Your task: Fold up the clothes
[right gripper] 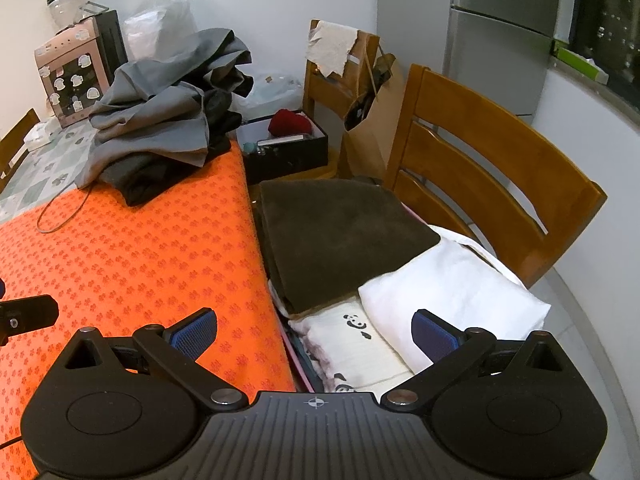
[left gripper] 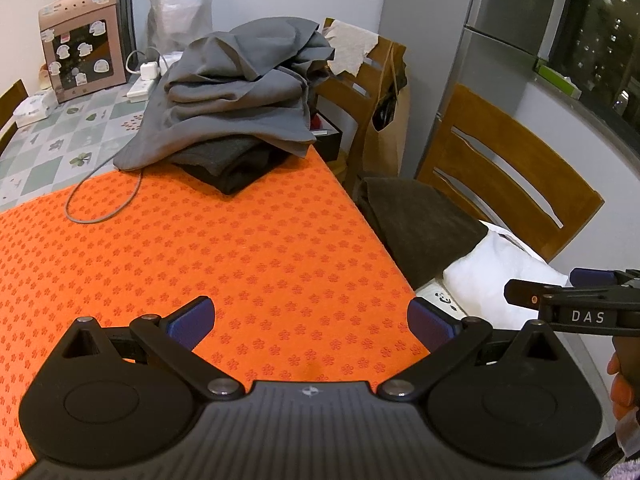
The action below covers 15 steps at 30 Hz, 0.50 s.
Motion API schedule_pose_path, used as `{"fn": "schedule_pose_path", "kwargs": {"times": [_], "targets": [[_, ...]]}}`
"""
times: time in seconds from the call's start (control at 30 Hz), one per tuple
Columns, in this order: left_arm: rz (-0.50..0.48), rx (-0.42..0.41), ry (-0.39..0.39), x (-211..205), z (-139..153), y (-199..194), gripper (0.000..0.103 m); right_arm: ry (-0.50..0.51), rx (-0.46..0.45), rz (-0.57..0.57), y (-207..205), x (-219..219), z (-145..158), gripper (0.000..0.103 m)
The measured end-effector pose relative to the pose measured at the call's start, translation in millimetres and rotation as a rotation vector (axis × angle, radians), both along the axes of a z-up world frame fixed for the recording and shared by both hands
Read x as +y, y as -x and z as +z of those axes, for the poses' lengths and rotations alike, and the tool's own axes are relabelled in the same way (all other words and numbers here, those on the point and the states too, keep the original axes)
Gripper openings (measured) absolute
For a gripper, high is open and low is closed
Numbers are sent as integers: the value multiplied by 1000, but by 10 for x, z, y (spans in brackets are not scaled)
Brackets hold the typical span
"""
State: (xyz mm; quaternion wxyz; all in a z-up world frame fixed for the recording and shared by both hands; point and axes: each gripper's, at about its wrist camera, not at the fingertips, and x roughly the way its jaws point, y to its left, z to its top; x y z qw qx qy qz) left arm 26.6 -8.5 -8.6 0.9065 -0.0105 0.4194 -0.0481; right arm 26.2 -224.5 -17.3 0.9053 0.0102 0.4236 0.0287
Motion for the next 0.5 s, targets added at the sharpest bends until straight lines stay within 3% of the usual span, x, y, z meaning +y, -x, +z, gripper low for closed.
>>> {"fn": "schedule_pose_path", "kwargs": {"times": [0.5], "targets": [[0, 8, -2, -22, -19, -36, 103, -2, 16, -6, -41, -30, -27, 103]]}}
